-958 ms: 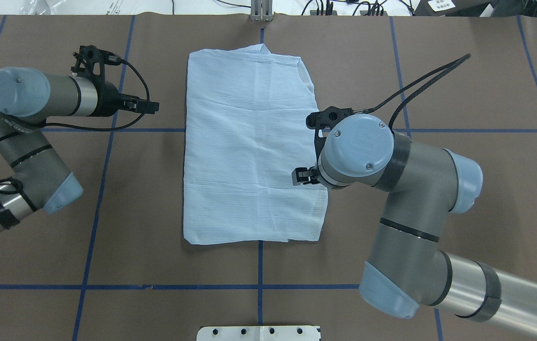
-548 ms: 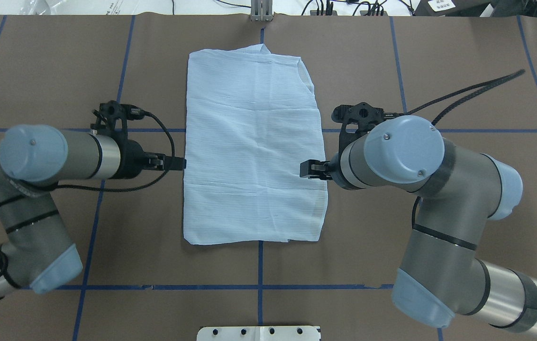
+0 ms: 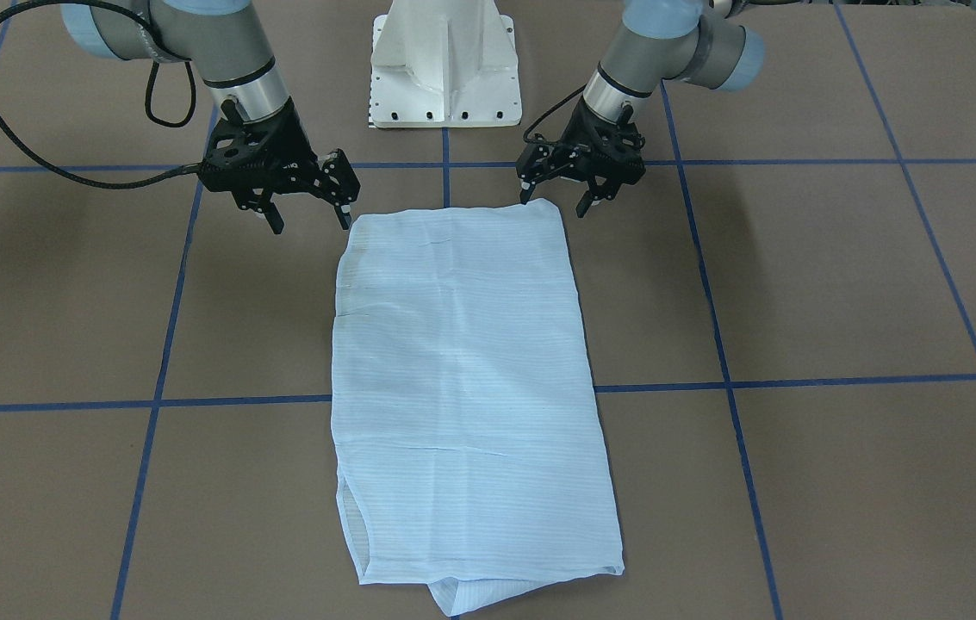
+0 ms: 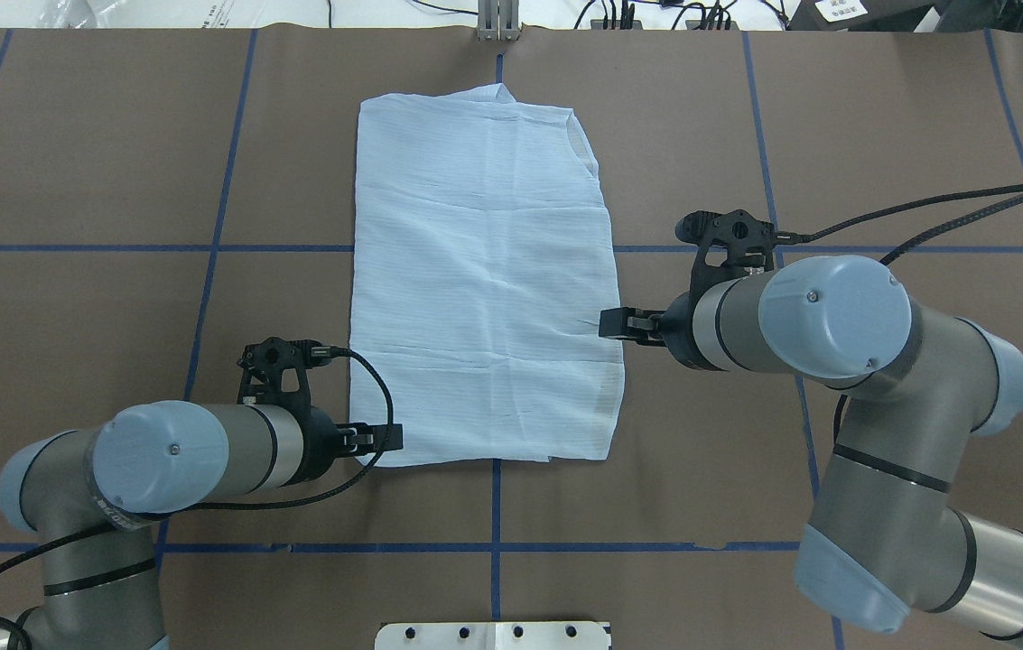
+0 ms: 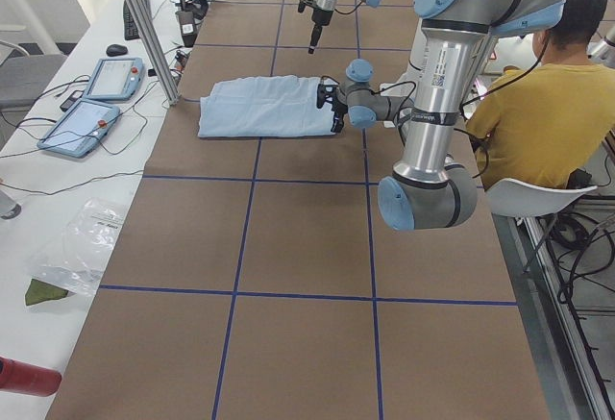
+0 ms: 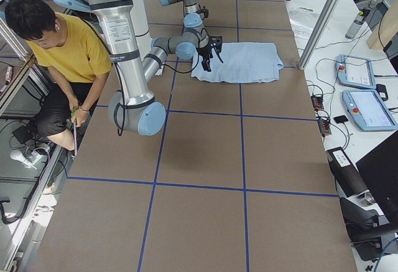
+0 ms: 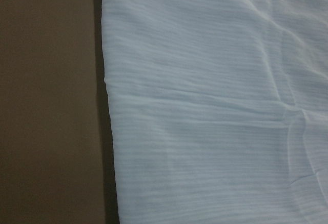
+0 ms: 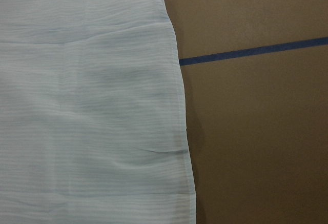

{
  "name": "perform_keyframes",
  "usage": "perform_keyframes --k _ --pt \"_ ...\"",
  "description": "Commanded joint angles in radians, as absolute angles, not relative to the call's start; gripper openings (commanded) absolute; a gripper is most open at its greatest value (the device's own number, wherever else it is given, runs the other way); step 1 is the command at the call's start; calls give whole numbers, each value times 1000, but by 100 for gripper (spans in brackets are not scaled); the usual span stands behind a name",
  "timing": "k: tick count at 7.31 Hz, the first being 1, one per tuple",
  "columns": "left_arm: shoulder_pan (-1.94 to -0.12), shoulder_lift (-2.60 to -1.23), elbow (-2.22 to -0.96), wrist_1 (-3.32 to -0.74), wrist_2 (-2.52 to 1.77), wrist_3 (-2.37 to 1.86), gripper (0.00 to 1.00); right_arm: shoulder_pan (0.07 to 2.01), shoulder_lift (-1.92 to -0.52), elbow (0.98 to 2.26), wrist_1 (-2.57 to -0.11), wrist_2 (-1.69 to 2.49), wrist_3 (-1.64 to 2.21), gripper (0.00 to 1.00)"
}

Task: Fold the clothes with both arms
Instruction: 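Move both grippers to the shirt edge nearest the robot, then lower both grippers and grasp the near corners of the shirt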

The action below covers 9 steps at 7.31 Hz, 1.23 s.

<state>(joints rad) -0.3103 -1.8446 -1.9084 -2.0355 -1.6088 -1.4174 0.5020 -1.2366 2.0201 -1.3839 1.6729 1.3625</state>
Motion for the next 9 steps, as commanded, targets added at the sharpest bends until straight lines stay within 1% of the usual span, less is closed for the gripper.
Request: perform_keyframes --k 1,2,3,4,5,6,7,9 --pt "-296 -1855 -1876 -2014 -1603 -1434 89 494 -1238 2017 -1382 1657 1364 100" --pt "-296 -1862 -1865 -2014 -1603 -1434 87 489 -1238 2016 -1382 1657 1362 100" --pt "-296 -1871 -1858 -2014 -1603 -1434 82 489 -1238 2014 -1382 1657 1362 100" --pt "-293 -1873 -1855 -2014 -1603 -1445 71 489 -1239 2013 -1382 1657 1362 100" --pt "-293 -1878 -1855 -2014 -1603 -1448 49 488 -1238 2013 -1384 1655 1362 100" --pt "-293 -1881 -1855 -2014 -1605 -1447 46 486 -1239 2013 -1382 1655 1362 100" --pt "-293 -1884 -1855 -2014 -1605 -1447 46 485 -1238 2011 -1384 1655 1362 100" --pt "-291 -1882 -1855 -2014 -1605 -1447 38 477 -1238 2011 -1382 1654 1362 100"
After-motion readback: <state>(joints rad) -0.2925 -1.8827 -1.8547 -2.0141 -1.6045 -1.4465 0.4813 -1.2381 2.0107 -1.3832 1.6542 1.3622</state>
